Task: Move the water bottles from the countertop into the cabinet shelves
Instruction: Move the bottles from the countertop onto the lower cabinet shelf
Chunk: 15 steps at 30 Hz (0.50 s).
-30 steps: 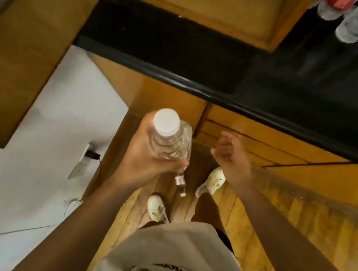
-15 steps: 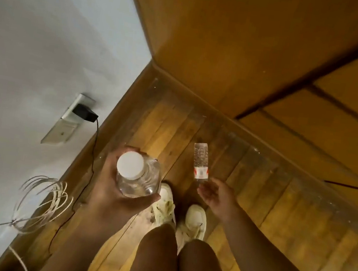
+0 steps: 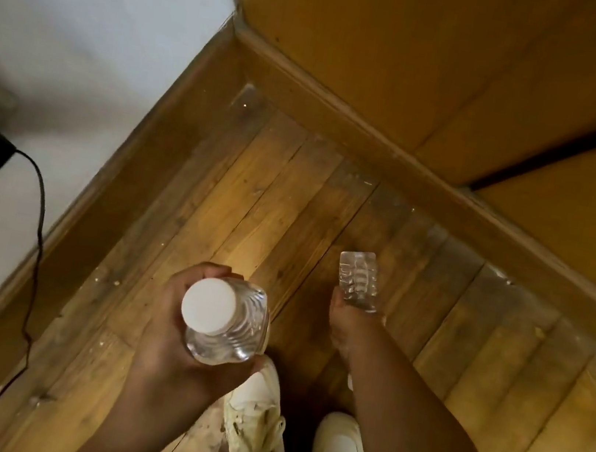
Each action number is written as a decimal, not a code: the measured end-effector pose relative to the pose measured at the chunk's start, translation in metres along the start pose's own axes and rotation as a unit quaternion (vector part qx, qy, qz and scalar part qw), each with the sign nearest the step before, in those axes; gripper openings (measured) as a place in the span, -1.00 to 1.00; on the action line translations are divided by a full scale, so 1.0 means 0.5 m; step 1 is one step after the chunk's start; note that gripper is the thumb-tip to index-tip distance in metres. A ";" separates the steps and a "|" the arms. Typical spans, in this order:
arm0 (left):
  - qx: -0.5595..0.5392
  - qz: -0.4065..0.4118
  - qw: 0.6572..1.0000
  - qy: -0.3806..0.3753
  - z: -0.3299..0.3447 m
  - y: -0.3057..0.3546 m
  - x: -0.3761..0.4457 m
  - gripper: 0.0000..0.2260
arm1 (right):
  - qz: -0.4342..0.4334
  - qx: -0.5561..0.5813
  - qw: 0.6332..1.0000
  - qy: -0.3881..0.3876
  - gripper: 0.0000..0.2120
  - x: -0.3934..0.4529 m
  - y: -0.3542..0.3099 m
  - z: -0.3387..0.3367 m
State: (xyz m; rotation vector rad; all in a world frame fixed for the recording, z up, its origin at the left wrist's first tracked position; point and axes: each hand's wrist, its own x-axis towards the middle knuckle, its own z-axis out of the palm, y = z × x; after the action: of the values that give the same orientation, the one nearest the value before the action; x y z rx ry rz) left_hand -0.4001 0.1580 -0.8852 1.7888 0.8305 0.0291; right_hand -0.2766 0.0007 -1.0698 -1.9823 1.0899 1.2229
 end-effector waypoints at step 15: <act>-0.060 0.003 0.996 -0.063 -0.202 0.507 -0.199 -0.32 | -0.174 0.327 0.917 -0.146 -0.58 -0.630 0.087 -0.380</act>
State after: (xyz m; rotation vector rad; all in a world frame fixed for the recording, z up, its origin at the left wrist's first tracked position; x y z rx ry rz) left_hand -0.3847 0.1506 -0.5952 1.6635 0.7180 -0.0285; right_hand -0.3088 -0.0623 -0.7061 -1.3482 0.8041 0.7862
